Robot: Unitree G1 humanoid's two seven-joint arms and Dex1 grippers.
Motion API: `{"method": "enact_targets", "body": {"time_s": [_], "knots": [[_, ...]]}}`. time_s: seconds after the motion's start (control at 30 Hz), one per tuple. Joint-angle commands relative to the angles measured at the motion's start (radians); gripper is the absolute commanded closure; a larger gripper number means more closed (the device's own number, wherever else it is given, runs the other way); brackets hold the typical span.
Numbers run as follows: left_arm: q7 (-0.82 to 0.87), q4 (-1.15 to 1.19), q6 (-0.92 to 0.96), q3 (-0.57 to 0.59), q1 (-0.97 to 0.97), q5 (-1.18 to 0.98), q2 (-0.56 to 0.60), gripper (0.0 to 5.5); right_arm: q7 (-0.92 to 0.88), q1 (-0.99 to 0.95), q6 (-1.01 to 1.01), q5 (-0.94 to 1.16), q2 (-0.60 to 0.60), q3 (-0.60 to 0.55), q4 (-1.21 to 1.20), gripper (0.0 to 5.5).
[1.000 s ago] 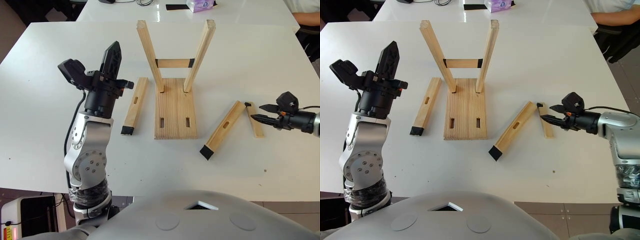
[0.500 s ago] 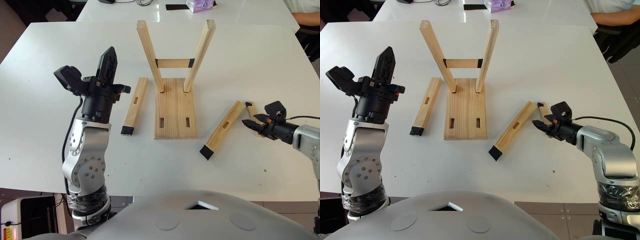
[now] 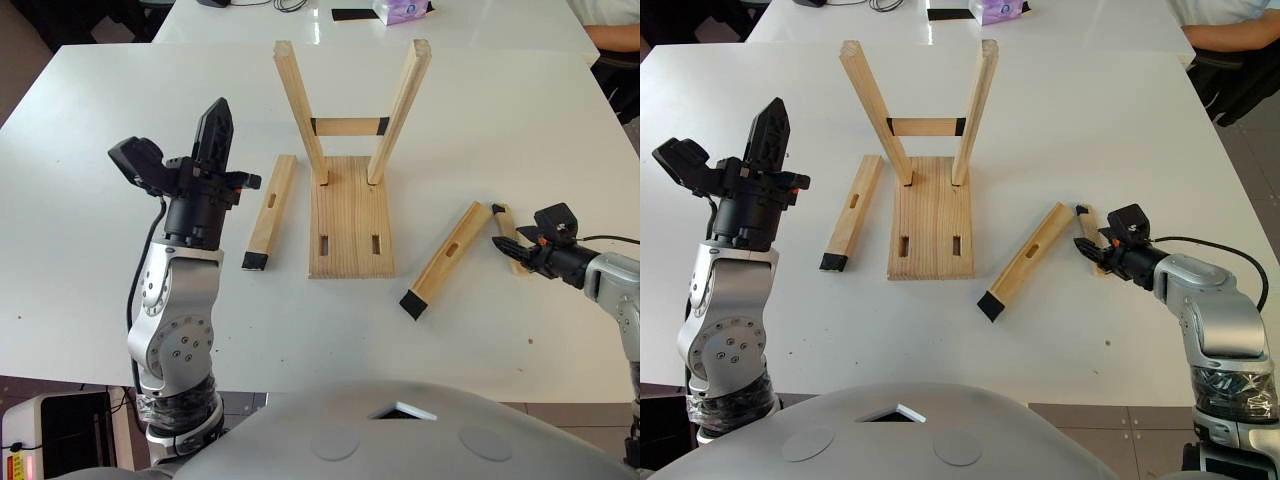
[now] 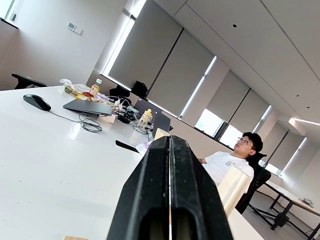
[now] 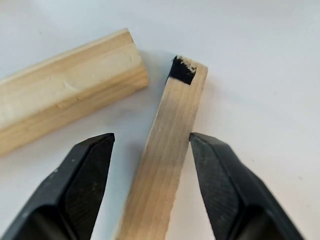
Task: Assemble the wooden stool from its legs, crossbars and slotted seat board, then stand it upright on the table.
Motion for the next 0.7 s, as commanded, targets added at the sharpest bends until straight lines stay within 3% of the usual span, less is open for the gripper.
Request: {"method": "enact_targets", "body": {"time_s": [0.03, 0.47, 0.7], "knots": [[0.014, -0.023, -0.005, -0.014, 0.028, 0.016, -0.009, 5.50, 0.018, 0.037, 0.014, -0.019, -0.031, 0.013, 0.046, 2.72], [0.024, -0.033, -0.035, -0.042, 0.058, 0.048, -0.044, 5.50, 0.170, 0.083, -0.042, 0.008, -0.118, 0.004, 0.118, 2.72], [0.028, -0.036, -0.048, -0.058, 0.065, 0.064, -0.057, 5.50, 0.219, 0.089, -0.095, -0.006, -0.154, 0.028, 0.122, 3.64]]}}
